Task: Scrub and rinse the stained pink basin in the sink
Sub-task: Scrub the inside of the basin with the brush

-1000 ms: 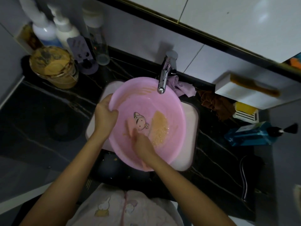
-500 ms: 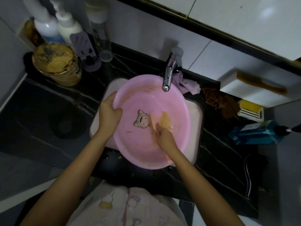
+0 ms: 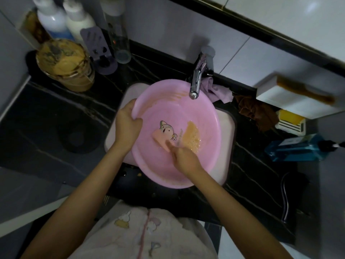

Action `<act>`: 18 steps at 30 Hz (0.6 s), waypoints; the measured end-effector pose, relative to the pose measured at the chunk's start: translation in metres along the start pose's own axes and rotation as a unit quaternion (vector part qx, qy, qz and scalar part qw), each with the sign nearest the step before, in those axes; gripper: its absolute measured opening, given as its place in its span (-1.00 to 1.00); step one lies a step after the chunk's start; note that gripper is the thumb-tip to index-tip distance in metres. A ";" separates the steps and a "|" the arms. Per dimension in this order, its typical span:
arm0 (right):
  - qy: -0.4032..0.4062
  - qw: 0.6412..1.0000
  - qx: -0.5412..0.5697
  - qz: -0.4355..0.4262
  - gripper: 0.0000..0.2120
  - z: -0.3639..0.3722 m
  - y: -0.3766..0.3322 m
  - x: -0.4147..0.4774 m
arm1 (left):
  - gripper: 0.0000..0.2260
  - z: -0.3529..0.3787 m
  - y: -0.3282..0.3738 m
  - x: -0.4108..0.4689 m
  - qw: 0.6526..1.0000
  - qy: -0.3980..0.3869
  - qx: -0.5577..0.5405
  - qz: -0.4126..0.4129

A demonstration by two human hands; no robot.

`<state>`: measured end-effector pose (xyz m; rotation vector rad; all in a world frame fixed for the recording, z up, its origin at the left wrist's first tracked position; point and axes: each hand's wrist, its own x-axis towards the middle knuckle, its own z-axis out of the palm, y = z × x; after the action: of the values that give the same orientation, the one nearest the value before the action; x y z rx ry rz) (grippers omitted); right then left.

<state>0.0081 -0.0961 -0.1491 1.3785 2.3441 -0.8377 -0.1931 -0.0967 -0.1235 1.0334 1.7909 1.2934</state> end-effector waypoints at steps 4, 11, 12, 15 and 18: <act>-0.067 0.998 -0.007 0.005 -0.53 0.002 0.018 -0.019 | -0.51 0.001 -0.001 0.002 1.000 0.007 -0.001 -0.008; 0.001 0.997 0.051 0.050 -0.52 0.000 0.017 0.006 | -0.51 0.001 -0.005 0.003 1.000 0.004 -0.005 -0.012; -0.017 0.997 0.050 0.047 -0.53 0.002 0.016 -0.004 | -0.53 0.002 -0.006 0.002 1.000 0.004 -0.006 -0.013; -0.070 0.995 0.057 -0.046 -0.43 0.010 -0.015 -0.020 | -0.53 0.001 -0.007 0.002 1.000 0.011 0.003 -0.006; 0.006 0.998 0.055 -0.019 -0.43 0.005 -0.010 0.016 | -0.52 0.001 -0.008 0.003 1.000 0.006 0.007 -0.011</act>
<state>-0.0086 -0.0916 -0.1585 1.3892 2.3729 -0.9856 -0.1951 -0.0947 -0.1314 1.0127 1.8184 1.2781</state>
